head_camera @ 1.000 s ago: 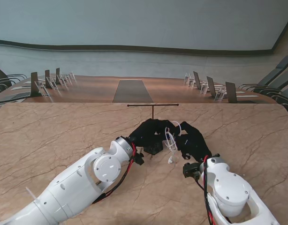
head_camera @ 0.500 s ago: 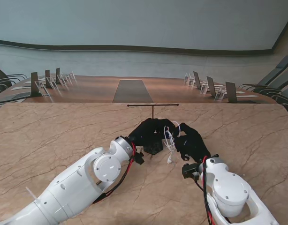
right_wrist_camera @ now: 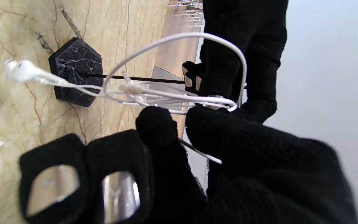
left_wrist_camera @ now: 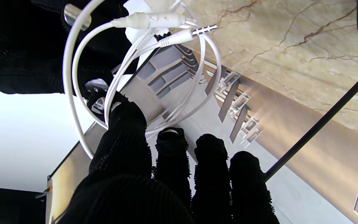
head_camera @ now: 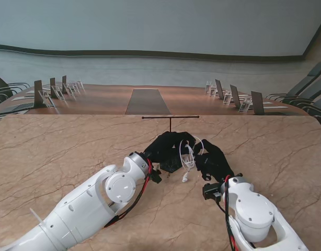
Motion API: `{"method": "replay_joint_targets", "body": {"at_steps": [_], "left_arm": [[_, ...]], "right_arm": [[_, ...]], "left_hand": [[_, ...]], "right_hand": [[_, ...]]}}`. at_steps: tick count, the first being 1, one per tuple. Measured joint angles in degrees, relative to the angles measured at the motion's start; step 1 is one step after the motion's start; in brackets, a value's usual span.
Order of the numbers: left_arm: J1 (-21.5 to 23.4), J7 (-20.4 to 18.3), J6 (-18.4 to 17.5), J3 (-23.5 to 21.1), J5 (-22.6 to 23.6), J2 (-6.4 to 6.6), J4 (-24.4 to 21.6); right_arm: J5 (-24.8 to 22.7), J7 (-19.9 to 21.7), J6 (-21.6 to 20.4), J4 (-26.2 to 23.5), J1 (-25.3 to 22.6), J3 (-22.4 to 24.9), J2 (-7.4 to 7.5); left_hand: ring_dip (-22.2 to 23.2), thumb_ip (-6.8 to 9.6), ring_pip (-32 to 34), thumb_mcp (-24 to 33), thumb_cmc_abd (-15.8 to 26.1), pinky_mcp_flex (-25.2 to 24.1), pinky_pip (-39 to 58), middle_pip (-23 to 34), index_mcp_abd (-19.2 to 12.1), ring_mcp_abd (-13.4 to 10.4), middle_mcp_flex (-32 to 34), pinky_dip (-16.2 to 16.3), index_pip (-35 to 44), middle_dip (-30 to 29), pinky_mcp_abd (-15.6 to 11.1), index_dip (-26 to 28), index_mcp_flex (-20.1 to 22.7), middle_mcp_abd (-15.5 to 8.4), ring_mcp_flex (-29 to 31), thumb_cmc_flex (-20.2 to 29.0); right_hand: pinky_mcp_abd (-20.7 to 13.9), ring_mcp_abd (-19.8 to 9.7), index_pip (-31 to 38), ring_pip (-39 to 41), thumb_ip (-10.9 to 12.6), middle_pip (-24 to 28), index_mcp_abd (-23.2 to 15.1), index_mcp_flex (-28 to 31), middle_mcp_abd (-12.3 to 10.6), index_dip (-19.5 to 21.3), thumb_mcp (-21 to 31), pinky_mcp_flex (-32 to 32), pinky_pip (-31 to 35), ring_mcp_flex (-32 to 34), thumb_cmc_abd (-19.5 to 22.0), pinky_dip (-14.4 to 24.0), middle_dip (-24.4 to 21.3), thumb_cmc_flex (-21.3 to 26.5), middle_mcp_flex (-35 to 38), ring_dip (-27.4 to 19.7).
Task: Take the wired earphone off the rack, coil the cable and place them on the table
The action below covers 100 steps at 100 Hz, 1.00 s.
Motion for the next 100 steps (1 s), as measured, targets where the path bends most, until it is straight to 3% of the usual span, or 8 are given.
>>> {"method": "replay_joint_targets", "body": {"at_steps": [30, 72, 83, 88, 100], "left_arm": [[-0.2, 0.5, 0.6, 0.4, -1.0, -0.21, 0.3], [-0.3, 1.6, 0.8, 0.5, -1.2, -0.64, 1.4], [-0.3, 1.6, 0.8, 0.5, -1.2, -0.69, 1.4], [-0.2, 1.6, 0.8, 0.5, -1.2, -0.70, 1.4], [-0.2, 1.6, 0.9, 0.3, -1.2, -0.71, 1.4]], "right_arm": [[2.2, 0.4, -1.1, 0.6, 1.3, -0.1, 0.07], [1.5, -0.4, 1.0, 1.0, 1.8, -1.5, -0.08], [1.4, -1.0, 1.0, 1.1, 1.6, -1.6, -0.31], [-0.1, -0.8, 0.7, 1.2, 1.5, -1.7, -0.31], [-3.0, 1.0, -0.3, 1.3, 1.1, -1.3, -0.04]], "left_hand": [[0.0, -0.04, 0.0, 0.0, 0.6, 0.0, 0.0, 0.0, 0.0, 0.0, 0.0, 0.0, 0.4, 0.0, 0.0, 0.7, -0.9, 0.0, 0.0, 0.0], [0.0, -0.16, 0.0, -0.2, 0.5, 0.0, 0.0, 0.0, 0.0, 0.0, 0.0, 0.0, 1.4, 0.0, 0.0, 0.8, -0.8, 0.0, 0.0, 0.6], [0.0, -0.16, 0.0, -0.2, 0.5, 0.0, 0.0, 0.0, 0.0, 0.0, 0.0, 0.0, 1.4, 0.0, 0.0, 0.8, -0.8, 0.0, 0.0, 0.6], [0.0, -0.16, 0.0, -0.1, 0.5, 0.0, 0.0, 0.0, 0.0, 0.0, 0.0, 0.0, 1.4, 0.0, 0.0, 0.8, -0.8, 0.0, 0.0, 1.0], [0.0, -0.16, 0.0, -0.1, 0.5, 0.0, 0.0, 0.0, 0.0, 0.0, -0.1, 0.0, 1.4, 0.0, 0.0, 0.8, -0.8, 0.0, 0.0, 1.8]], "right_hand": [[0.0, 0.0, 1.5, 0.0, 0.2, 0.0, 2.7, 0.3, 0.0, -0.7, 1.7, 0.0, 0.0, 0.0, -0.2, 0.3, 0.0, 0.2, 0.0, 0.0], [0.1, 0.1, 2.4, 0.0, 0.1, 0.0, 0.3, 0.2, 0.1, -0.8, 1.2, 0.0, 0.0, 0.0, -0.1, 0.3, 0.0, 0.0, 0.0, 0.0], [0.6, 0.7, 3.0, -1.2, 0.0, 0.4, -2.0, -2.1, 1.4, -2.2, -1.5, 0.0, -1.4, -0.1, 0.7, 0.3, -0.3, 0.1, -2.9, -1.5], [0.6, 0.8, 3.8, -2.6, 0.0, 1.1, -3.0, -4.9, 2.3, -3.3, -4.1, -0.3, -2.3, -0.1, 0.7, -2.4, -0.8, 0.0, -5.9, -4.2], [0.6, 1.8, 4.7, -4.2, 0.0, 1.9, -3.6, -11.5, 5.2, -5.5, -7.8, -8.1, -3.5, -6.1, 0.7, -5.9, -1.6, -2.1, -14.4, -6.5]]}}
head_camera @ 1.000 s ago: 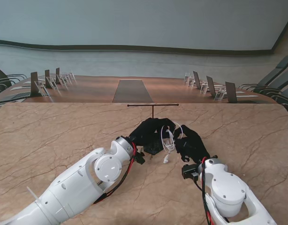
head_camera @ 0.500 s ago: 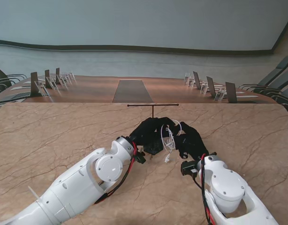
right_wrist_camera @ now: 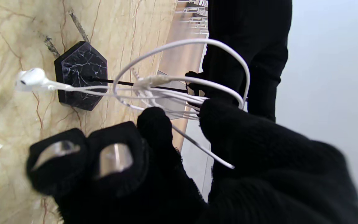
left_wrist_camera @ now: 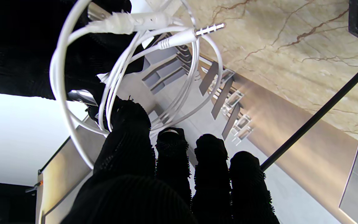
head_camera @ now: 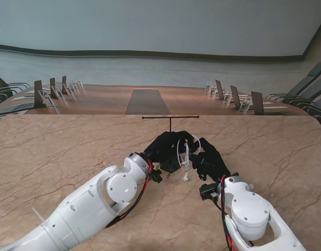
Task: Take the wired earphone off the rack, coil the cable and place them on the table
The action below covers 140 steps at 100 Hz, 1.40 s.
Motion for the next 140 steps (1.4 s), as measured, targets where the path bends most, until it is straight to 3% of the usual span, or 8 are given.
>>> {"method": "replay_joint_targets", "body": {"at_steps": [8, 20, 38, 82, 90, 102, 120, 140], "left_arm": [[0.1, 0.0, 0.0, -0.1, 0.0, 0.00, -0.1], [0.2, -0.1, 0.0, -0.4, 0.1, 0.00, -0.2], [0.3, -0.2, 0.0, -0.6, 0.2, 0.06, -0.5], [0.5, -0.4, -0.1, -0.8, 0.3, 0.07, -1.0], [0.5, -0.4, -0.1, -0.8, 0.3, 0.08, -1.0], [0.5, -0.6, -0.1, -0.8, 0.3, 0.10, -1.0], [0.5, -0.7, -0.1, -0.9, 0.3, 0.15, -1.1], [0.5, -0.8, -0.1, -0.9, 0.3, 0.18, -1.1]], "right_arm": [[0.0, 0.2, -0.9, 0.0, -0.4, 0.2, 0.22], [-2.5, 0.1, -2.6, 0.1, -1.1, 0.6, 0.42], [-3.4, 0.0, -4.6, 0.1, -2.3, 1.6, 0.69], [-4.7, 1.0, -5.9, -0.1, -3.4, 3.8, 1.14], [-4.9, 1.2, -5.9, -0.1, -3.4, 4.2, 1.22], [-5.3, 1.8, -5.8, -0.2, -3.5, 4.5, 1.43], [-4.9, 2.4, -5.8, -0.5, -3.8, 4.7, 1.58], [-4.4, 3.1, -5.8, -0.4, -3.7, 4.4, 1.75]], "left_hand": [[0.0, 0.06, 0.0, 0.1, 0.0, 0.0, 0.0, 0.0, 0.0, 0.0, 0.0, 0.0, 0.0, 0.0, 0.0, 0.0, 0.0, 0.0, 0.0, 0.2], [0.0, 0.14, 0.0, 0.2, 0.0, 0.0, 0.0, 0.0, 0.0, 0.0, 0.0, 0.0, 0.0, 0.0, 0.0, 0.0, 0.0, 0.0, 0.0, 0.2], [0.0, 0.02, 0.0, 0.0, 0.0, 0.0, 0.0, 0.0, 0.0, 0.0, 0.0, 0.0, 0.0, 0.0, 0.0, 0.0, 0.0, 0.0, 0.0, 0.2], [0.0, 0.02, 0.0, 0.0, 0.0, 0.0, 0.0, 0.0, 0.0, 0.0, 0.0, 0.0, 0.0, 0.0, 0.0, 0.0, 0.0, 0.0, 0.0, 0.2], [0.0, 0.02, 0.0, 0.0, 0.0, 0.0, 0.0, 0.0, 0.0, 0.0, 0.0, 0.0, 0.0, 0.0, 0.0, 0.0, 0.0, 0.0, 0.0, 0.2], [0.0, 0.02, 0.0, 0.0, 0.0, 0.0, 0.0, 0.0, 0.0, 0.0, 0.0, 0.0, 0.0, 0.0, 0.0, 0.0, 0.0, 0.0, 0.0, 0.2], [0.0, 0.01, 0.0, 0.0, 0.0, 0.1, 0.0, 0.0, 0.0, 0.0, 0.6, 0.0, 0.0, 0.0, 0.0, 0.0, 0.0, 0.0, 0.1, 0.2], [0.0, 0.01, 0.0, 0.0, 0.0, 0.2, 0.0, 0.0, 0.0, 0.0, 0.6, 0.0, 0.0, 0.0, 0.0, 0.0, 0.0, 0.0, 0.1, 0.2]], "right_hand": [[0.0, 1.1, -0.6, -1.3, 0.0, 0.0, 0.0, -2.8, 2.2, -2.8, 0.0, -8.6, -1.4, -6.6, 0.0, 0.0, -3.6, -0.4, -6.5, 0.0], [-1.6, 1.7, -4.4, -4.9, 0.0, -0.7, 1.6, -4.1, 3.4, -6.9, 0.0, -18.1, -4.5, -14.2, 0.0, 0.1, -3.9, -4.0, -14.1, 0.8], [-3.2, 2.5, -14.6, -9.6, 0.0, -2.9, 7.1, -7.2, 3.8, -11.5, -2.1, -25.5, -8.0, -20.3, 4.2, 0.8, -2.4, -7.0, -19.2, 2.9], [-4.6, 2.9, -19.4, -11.8, 1.1, -3.6, 8.1, -7.2, 3.8, -11.0, -5.7, -29.3, -10.1, -23.9, 5.9, 0.8, -3.2, -10.5, -22.1, 2.9], [-4.6, 2.9, -21.0, -11.9, 1.1, -3.6, 9.5, -7.1, 3.8, -10.7, -6.3, -29.4, -10.1, -24.0, 7.1, 0.8, -3.7, -10.5, -22.1, 2.9], [-4.6, 3.1, -25.8, -12.0, 3.5, -3.6, 12.6, -3.9, 4.5, -10.0, -8.3, -29.6, -10.1, -24.0, 7.1, 0.8, -4.5, -13.4, -22.2, 2.9], [-4.5, 3.6, -28.5, -12.5, 3.4, -3.7, 14.9, 1.1, 5.8, -17.3, -9.6, -30.0, -10.7, -24.5, 11.3, 1.2, -5.5, -12.2, -22.4, 2.9], [-3.0, 4.1, -25.2, -12.5, 3.4, -3.7, 15.0, 6.6, 5.9, -19.2, -8.5, -27.8, -10.7, -22.1, 11.1, 2.0, -5.8, -6.5, -18.2, 2.9]]}}
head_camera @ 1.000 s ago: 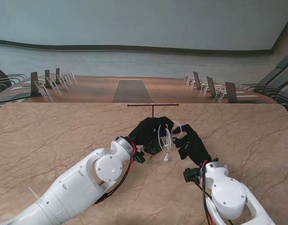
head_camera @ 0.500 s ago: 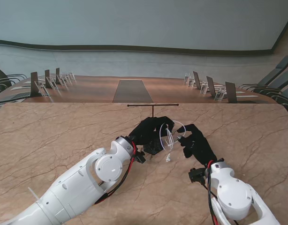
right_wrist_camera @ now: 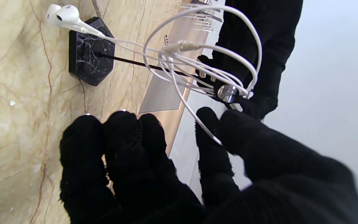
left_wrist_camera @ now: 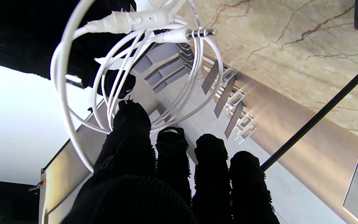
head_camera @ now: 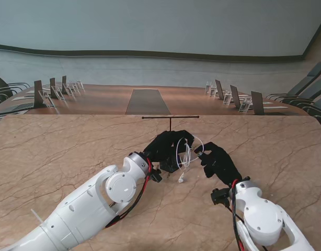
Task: Take the wired earphone off the rack, coil the cable and place them on the table
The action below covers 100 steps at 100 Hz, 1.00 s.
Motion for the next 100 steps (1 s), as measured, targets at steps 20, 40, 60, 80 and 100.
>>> {"method": "replay_joint_targets", "body": {"at_steps": [20, 40, 60, 80, 100], "left_arm": [[0.0, 0.0, 0.0, 0.0, -0.1, 0.01, 0.0], [0.0, 0.0, 0.0, 0.2, -0.2, 0.00, 0.0], [0.0, 0.0, 0.0, 0.4, -0.4, -0.04, -0.1], [-0.1, 0.3, 0.1, 0.4, -1.0, -0.04, 0.0], [-0.2, 0.7, 0.1, 0.6, -1.3, -0.25, 0.0]], "right_arm": [[-2.9, 0.0, 0.2, 0.8, 0.9, -1.2, 0.24], [-2.5, -0.9, 1.5, 0.8, 2.0, -2.2, 0.14], [-2.5, -0.8, 2.4, 0.6, 3.1, -3.0, 0.07], [-2.6, 0.4, 4.7, 0.6, 4.3, -3.7, 0.44], [-2.3, -0.3, 6.2, 1.2, 5.1, -5.3, 0.21]], "left_hand": [[0.0, 0.00, 0.0, 0.0, 0.0, 0.0, 0.0, 0.0, 0.0, 0.0, 0.0, 0.0, 0.0, 0.0, 0.0, 0.0, 0.0, 0.0, 0.0, 0.0], [0.0, 0.00, 0.0, 0.0, 0.0, 0.0, 0.0, 0.0, 0.0, 0.0, 0.0, 0.0, 0.0, 0.0, 0.0, 0.0, 0.0, 0.0, 0.0, 0.0], [0.0, 0.00, 0.0, 0.0, 0.0, 0.0, 0.0, 0.0, 0.0, 0.0, 0.0, 0.0, 0.0, 0.0, 0.0, 0.0, 0.0, 0.0, 0.0, 0.0], [0.0, -0.11, 0.0, 0.0, 0.0, 0.0, 0.0, 0.0, 0.0, 0.0, 0.0, 0.0, 0.0, 0.0, 0.0, 0.0, 0.0, 0.0, 0.0, 0.0], [0.0, -0.11, 0.0, 0.0, 0.0, 0.1, 0.0, 0.0, 0.0, 0.0, 0.0, 0.0, 0.0, 0.0, 0.0, 0.0, 0.0, 0.0, 0.0, 0.0]], "right_hand": [[3.2, -0.6, 4.3, 6.0, -0.4, 1.0, 0.1, 6.6, -1.7, 1.3, 3.1, 13.0, 4.1, 11.5, -2.7, 1.5, 2.4, 4.8, 11.5, -1.6], [3.9, -2.5, 9.3, 8.5, -3.2, 2.9, 0.8, 7.9, -4.4, 3.6, 10.7, 25.3, 6.1, 21.4, -9.4, 0.1, 2.9, 7.7, 18.9, -5.1], [3.9, -3.9, 9.9, 9.3, -4.6, 3.6, 0.2, 8.3, -6.2, 9.8, 13.7, 31.7, 7.0, 26.4, -11.2, -3.3, 4.4, 7.6, 22.6, -6.5], [3.7, -4.3, 10.0, 9.8, -4.6, 3.7, 0.5, 8.3, -6.6, 12.0, 14.8, 33.0, 7.1, 26.4, -11.4, -5.4, 5.1, 7.5, 22.6, -6.5], [3.7, -4.4, 10.0, 9.8, -4.6, 3.7, 0.2, 8.3, -6.7, 12.6, 14.9, 33.1, 7.1, 26.4, -11.6, -5.4, 5.2, 7.5, 22.6, -6.5]]}}
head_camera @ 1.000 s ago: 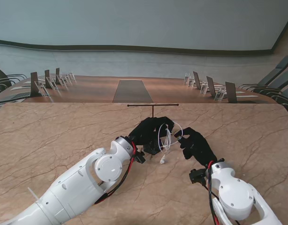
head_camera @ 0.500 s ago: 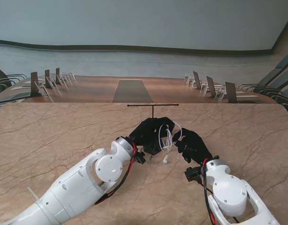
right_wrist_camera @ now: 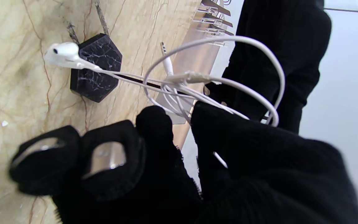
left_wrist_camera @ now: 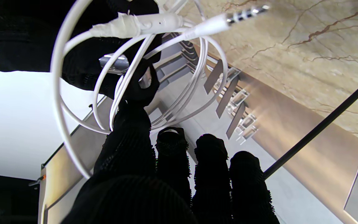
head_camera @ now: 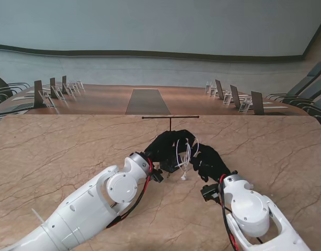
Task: Take the wired earphone off the rack, coil the cable and place them on the table
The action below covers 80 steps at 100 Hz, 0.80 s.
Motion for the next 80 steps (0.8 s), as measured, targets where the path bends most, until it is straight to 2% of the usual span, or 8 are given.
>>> {"method": "replay_joint_targets", "body": {"at_steps": [10, 22, 34, 42, 47, 71, 75, 80], "left_arm": [[0.0, 0.1, 0.0, 0.1, -0.1, -0.24, 0.0], [0.0, 0.1, 0.0, 0.1, -0.1, -0.35, 0.0], [0.0, 0.1, 0.0, -0.2, 0.0, -0.35, 0.0], [0.1, 0.1, 0.0, -0.4, 0.1, -0.31, -0.1], [0.2, 0.0, 0.0, -0.5, 0.2, -0.26, -0.2], [0.6, -0.4, 0.1, -0.9, 0.6, 0.02, -0.7], [0.7, -0.4, 0.1, -1.0, 0.6, 0.06, -0.7], [0.8, -0.4, 0.2, -1.0, 0.7, 0.10, -0.8]], "right_arm": [[0.6, -0.7, 0.4, 0.1, 0.0, -0.5, -0.35], [1.3, 0.3, -0.6, 0.2, -0.6, 0.2, -0.62], [-1.9, 3.9, -1.6, -0.5, -2.2, 1.9, -0.08], [-2.9, 3.8, -2.6, -0.8, -3.0, 2.5, 0.47], [-2.9, 3.8, -3.6, -0.8, -3.3, 2.9, 0.66], [-3.3, 4.7, -5.8, -0.9, -3.9, 4.9, 1.05], [-3.3, 4.7, -5.9, -1.0, -3.9, 5.1, 1.10], [-3.0, 4.7, -5.9, -1.0, -3.9, 5.3, 1.12]], "left_hand": [[0.0, 0.00, 0.0, 0.0, 0.0, 0.0, 0.0, 0.0, 0.0, 0.0, 0.0, 0.0, 0.0, 0.0, 0.0, 0.0, 0.0, 0.0, 0.0, 0.0], [0.0, 0.00, 0.0, 0.0, 0.0, 0.0, 0.0, 0.0, 0.0, 0.0, 0.3, 0.0, 0.0, 0.0, 0.0, 0.0, 0.0, 0.0, 0.0, 0.0], [0.0, 0.00, 0.0, 0.0, 0.0, 0.0, 0.0, 0.0, 0.0, 0.0, 0.4, 0.0, 0.0, 0.0, 0.0, 0.0, 0.0, 0.0, 0.0, 0.0], [0.0, 0.00, 0.0, 0.0, 0.0, 0.0, 0.0, 0.0, 0.0, 0.0, 0.4, 0.0, 0.0, 0.0, 0.0, 0.0, 0.0, 0.0, 0.0, 0.0], [0.0, 0.00, 0.0, 0.0, 0.0, 0.0, 0.0, 0.1, 0.0, 0.0, 0.4, 0.0, 0.0, 0.0, 0.0, 0.0, 0.0, 0.0, 0.0, 0.0], [0.0, 0.00, 0.0, 0.0, 0.0, 0.0, 0.0, 0.4, 0.0, 0.0, 0.4, 0.0, 0.0, 0.0, 0.0, 0.0, 0.0, 0.0, 0.0, 0.0], [0.0, 0.00, 0.0, 0.0, 0.0, 0.0, 0.0, 0.4, 0.0, 0.0, 0.4, 0.0, 0.0, 0.0, 0.0, 0.0, 0.0, 0.0, 0.0, 0.0], [0.0, 0.00, 0.0, 0.0, 0.0, 0.0, 0.0, 0.4, 0.0, 0.0, 0.4, 0.0, 0.0, 0.0, 0.0, 0.0, 0.0, 0.0, 0.0, 0.0]], "right_hand": [[0.0, 0.1, 0.0, 0.0, 0.0, 0.0, -0.2, 0.0, 0.0, -2.8, -0.7, -1.3, 0.0, -0.2, 0.0, 0.0, 0.0, 0.0, 0.0, 0.0], [-0.8, 1.6, 2.1, -0.1, 0.9, -0.1, -2.3, -8.0, 3.2, -8.6, -9.1, -15.6, -0.2, -11.6, 0.5, 4.0, -0.2, -0.2, -11.3, 2.2], [-4.2, 1.7, -1.5, -4.2, 1.0, -1.4, -2.5, -15.9, 4.4, -10.8, -12.2, -26.9, -3.1, -21.1, 3.6, 4.9, 0.0, -7.1, -20.9, 5.5], [-6.2, 1.9, -8.5, -7.5, 3.9, -2.9, -2.3, -18.0, 4.6, -5.9, -13.9, -32.7, -5.6, -26.3, 7.1, 5.4, -0.2, -11.7, -26.0, 7.3], [-7.6, 1.9, -11.6, -9.2, 4.1, -3.7, -2.3, -19.8, 4.7, -4.1, -14.7, -36.0, -7.0, -29.4, 8.1, 5.4, -0.7, -12.9, -28.9, 7.5], [-9.7, 2.2, -17.7, -12.3, 4.1, -5.3, -3.7, -22.0, 4.5, -5.5, -15.7, -41.9, -9.5, -35.0, 9.9, 5.4, -3.3, -15.1, -34.3, 8.0], [-9.7, 2.4, -17.7, -12.7, 6.2, -5.3, -4.3, -21.6, 4.5, -5.5, -16.2, -42.5, -9.8, -35.6, 12.3, 5.4, -3.9, -15.0, -34.3, 8.0], [-9.7, 2.5, -17.9, -12.8, 6.3, -5.3, -5.3, -20.0, 4.5, -7.0, -17.4, -42.6, -9.8, -35.5, 13.5, 5.4, -4.5, -14.5, -34.3, 8.1]]}}
